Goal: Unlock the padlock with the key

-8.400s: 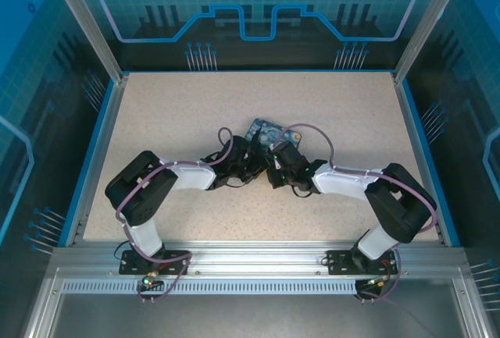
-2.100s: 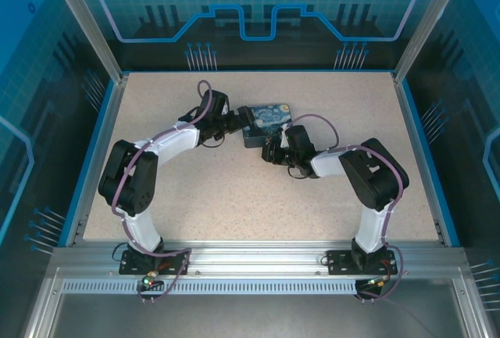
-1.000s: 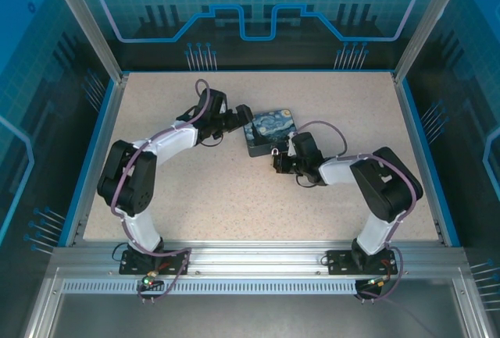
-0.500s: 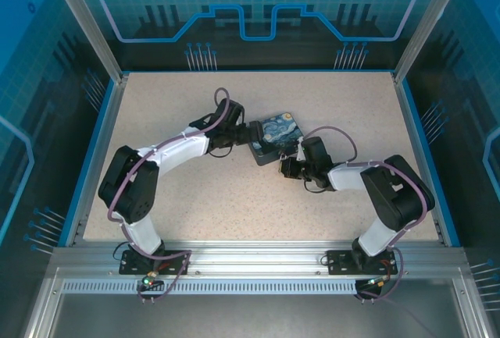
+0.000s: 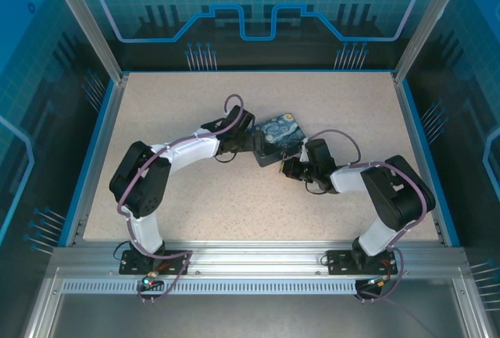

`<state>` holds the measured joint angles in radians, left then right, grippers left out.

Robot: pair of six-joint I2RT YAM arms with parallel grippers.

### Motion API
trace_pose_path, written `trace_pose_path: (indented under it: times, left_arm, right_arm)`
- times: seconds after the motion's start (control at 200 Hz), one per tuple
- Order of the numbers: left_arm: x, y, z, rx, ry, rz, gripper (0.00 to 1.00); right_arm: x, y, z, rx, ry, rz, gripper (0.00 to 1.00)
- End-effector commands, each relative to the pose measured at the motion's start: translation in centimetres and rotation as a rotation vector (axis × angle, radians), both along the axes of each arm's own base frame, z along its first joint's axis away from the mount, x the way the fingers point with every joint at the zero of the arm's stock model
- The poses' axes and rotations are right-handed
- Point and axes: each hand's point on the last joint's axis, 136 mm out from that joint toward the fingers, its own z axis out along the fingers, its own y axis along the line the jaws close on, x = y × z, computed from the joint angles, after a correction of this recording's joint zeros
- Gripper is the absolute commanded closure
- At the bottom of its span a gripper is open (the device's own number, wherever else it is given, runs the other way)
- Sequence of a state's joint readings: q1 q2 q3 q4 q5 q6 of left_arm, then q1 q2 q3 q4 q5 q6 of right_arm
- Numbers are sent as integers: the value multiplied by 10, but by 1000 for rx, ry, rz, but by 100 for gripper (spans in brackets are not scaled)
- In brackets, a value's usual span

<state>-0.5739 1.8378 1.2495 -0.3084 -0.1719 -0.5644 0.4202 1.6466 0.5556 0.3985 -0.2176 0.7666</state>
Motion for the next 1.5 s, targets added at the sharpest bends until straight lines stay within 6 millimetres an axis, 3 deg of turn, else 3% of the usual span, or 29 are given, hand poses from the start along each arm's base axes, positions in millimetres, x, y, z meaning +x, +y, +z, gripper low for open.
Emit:
trace_pose_path:
  times: [0.0,0.675,1.076,1.496]
  left_arm:
    - [-2,4,-11,72,12,-17,1]
    - [-23,5,-43,101,71,-28,1]
    - [-28,6,-52,112,99,-38,2]
    - [-30,4,-58,104,120,-42,4]
  right_arm:
    - [-6,-10,-8,23,50,-49,100]
    - [17,-11,3,194,73,-203,100]
    - [38,-26,10,172,48,-202,100]
    - [55,-56,9,195,57,-171,100]
